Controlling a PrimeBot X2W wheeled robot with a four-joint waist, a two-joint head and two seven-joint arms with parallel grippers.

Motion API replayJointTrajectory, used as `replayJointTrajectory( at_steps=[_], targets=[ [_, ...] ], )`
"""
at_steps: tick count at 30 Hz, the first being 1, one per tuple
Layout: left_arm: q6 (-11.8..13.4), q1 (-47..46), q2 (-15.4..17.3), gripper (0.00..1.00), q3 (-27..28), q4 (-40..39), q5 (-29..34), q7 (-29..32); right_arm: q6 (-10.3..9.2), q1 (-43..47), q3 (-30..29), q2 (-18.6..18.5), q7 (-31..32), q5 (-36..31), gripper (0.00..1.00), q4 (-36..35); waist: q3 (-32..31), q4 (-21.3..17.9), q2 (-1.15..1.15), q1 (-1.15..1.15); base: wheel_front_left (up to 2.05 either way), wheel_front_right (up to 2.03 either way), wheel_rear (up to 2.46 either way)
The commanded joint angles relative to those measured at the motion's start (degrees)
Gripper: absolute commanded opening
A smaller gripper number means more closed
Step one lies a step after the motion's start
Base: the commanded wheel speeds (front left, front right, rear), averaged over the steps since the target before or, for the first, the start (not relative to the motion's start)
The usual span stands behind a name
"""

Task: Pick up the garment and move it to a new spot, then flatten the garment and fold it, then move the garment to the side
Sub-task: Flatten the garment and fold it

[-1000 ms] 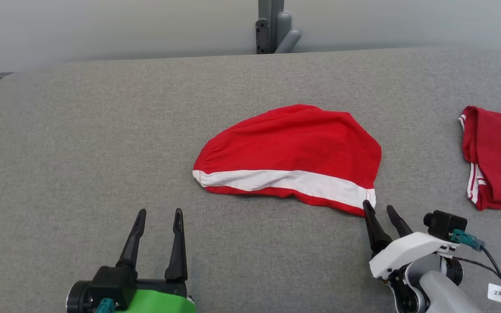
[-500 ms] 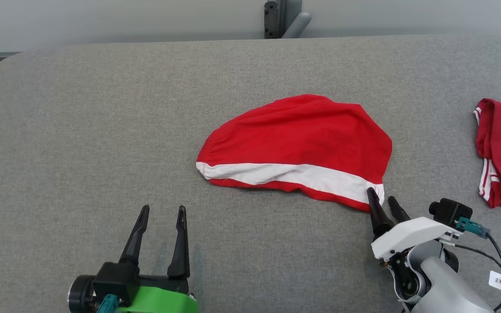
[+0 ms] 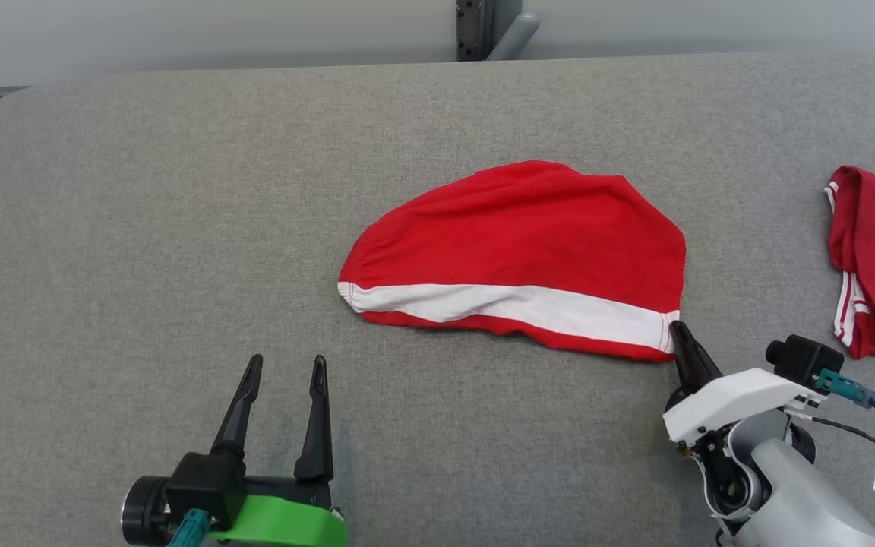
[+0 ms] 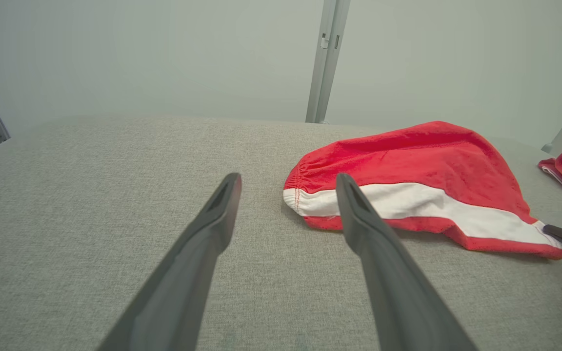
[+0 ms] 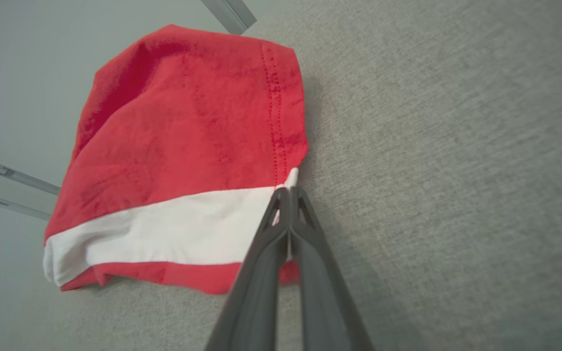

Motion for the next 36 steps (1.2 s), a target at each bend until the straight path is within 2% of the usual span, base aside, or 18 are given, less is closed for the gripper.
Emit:
replayJointTrajectory(
  at_steps=[1,7,12,15,18,21,24,30,36],
  targets=[
    [0.33,-0.68,0.02,1.0,-0.01,0.06,-0.58,-0.13,-0.01,1.32,-0.53,-0.91,-0.05,-0.6,0.0,-1.09,-0.3,-0.22,0.0,0.0,0.0,0.0,0.0],
    [-0.3,-0.95,0.02,1.0,-0.22,0.87,-4.38,-0.13,-0.01,4.68,-1.12,-4.84,-0.05,-4.59,0.0,-5.61,-0.75,-1.46,0.0,0.0,0.0,0.0,0.0],
    [-5.16,-3.44,0.22,1.0,-1.5,4.95,-6.5,-0.12,-0.01,6.22,-2.11,-7.03,-0.05,-7.38,0.0,-7.4,-0.86,-2.57,0.0,0.0,0.0,0.0,0.0],
    [-7.35,-6.75,2.16,1.0,-3.57,9.79,-5.56,0.64,-0.01,6.15,-2.25,-7.07,-0.05,-8.36,0.0,-7.84,-0.87,-3.17,0.0,0.0,0.0,0.0,0.0],
    [-8.51,-10.78,4.35,1.0,-5.97,14.62,-4.37,3.07,-0.01,5.65,-1.97,-6.69,-0.05,-8.79,0.0,-8.22,-0.87,-3.61,0.0,0.0,0.0,0.0,0.0],
    [-9.06,-14.8,6.43,1.0,-7.25,19.12,-3.69,4.64,-0.01,5.11,-1.29,-6.72,-0.05,-9.48,0.0,-8.56,-0.63,-3.8,0.0,0.0,0.0,0.0,0.0],
    [-9.21,-17.29,7.13,1.0,-8.29,22.35,-4.16,5.53,-0.01,4.86,-1.04,-6.61,-0.05,-9.76,0.0,-8.66,-0.38,-3.93,0.0,0.0,0.0,0.0,0.0],
    [-9.62,-23.36,8.33,1.0,-13.29,30.8,-7.99,8.03,-0.01,3.93,0.07,-6.9,-0.05,-10.54,0.0,-8.44,0.5,-4.76,0.0,0.0,0.0,0.0,0.0],
    [-9.6,-27.9,9.25,1.0,-19.16,35.32,-12.34,7.19,-0.01,3.14,0.4,-7.28,-0.05,-10.53,0.0,-8.57,1.47,-5.47,0.0,0.0,0.0,0.0,0.0]
  ],
)
